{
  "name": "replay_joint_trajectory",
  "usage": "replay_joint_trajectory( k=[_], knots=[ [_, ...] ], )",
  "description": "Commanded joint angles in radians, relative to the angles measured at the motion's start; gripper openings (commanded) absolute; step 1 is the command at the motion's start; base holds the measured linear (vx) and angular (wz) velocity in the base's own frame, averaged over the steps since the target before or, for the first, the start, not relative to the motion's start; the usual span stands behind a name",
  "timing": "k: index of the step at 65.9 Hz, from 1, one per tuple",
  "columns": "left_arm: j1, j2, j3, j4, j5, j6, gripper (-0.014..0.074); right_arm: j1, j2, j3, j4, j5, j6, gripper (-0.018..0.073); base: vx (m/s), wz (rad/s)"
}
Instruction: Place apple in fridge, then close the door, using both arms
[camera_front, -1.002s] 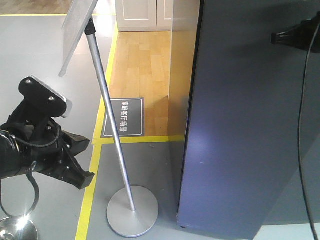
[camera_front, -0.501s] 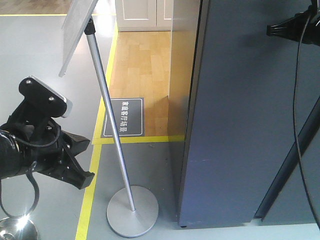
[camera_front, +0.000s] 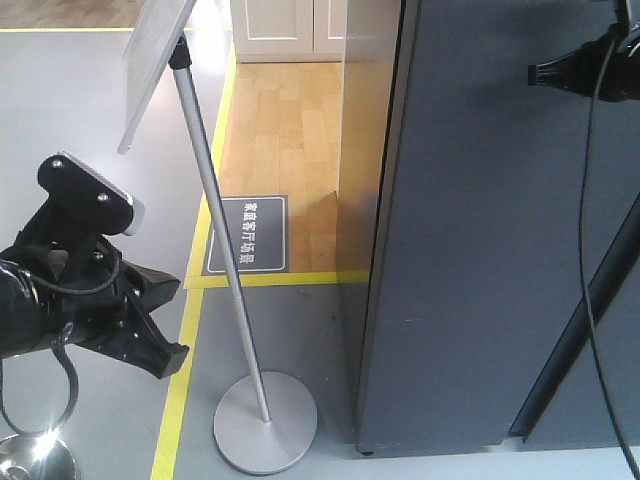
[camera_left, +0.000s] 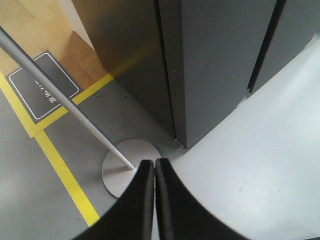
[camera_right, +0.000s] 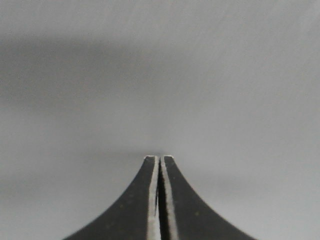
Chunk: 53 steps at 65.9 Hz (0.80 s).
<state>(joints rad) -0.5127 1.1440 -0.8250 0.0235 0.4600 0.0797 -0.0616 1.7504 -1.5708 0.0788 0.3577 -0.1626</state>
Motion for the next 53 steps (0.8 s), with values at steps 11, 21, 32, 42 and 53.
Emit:
replay_joint_trajectory(
  k=[11, 21, 32, 42, 53],
  knots=[
    [0.004, -0.023, -0.028, 0.001, -0.056, -0.011, -0.0006, 0.003, -0.168, 0.089, 0.013, 0.145, -0.023, -0.0003, 0.00, 0.00],
    [0.004, -0.023, -0.028, 0.001, -0.057, -0.011, -0.0006, 0.051, -0.292, 0.258, 0.008, 0.154, -0.030, -0.0003, 0.00, 0.00],
    [0.004, -0.023, -0.028, 0.001, -0.057, -0.011, -0.0006, 0.138, -0.449, 0.454, 0.004, 0.156, -0.016, -0.0003, 0.00, 0.00],
    [0.004, -0.023, -0.028, 0.001, -0.057, -0.011, -0.0006, 0.185, -0.595, 0.598, -0.024, 0.216, 0.035, -0.0003, 0.00, 0.00],
    [0.004, -0.023, -0.028, 0.001, -0.056, -0.011, -0.0006, 0.187, -0.749, 0.690, -0.101, 0.405, 0.109, -0.0003, 0.00, 0.00]
  ],
)
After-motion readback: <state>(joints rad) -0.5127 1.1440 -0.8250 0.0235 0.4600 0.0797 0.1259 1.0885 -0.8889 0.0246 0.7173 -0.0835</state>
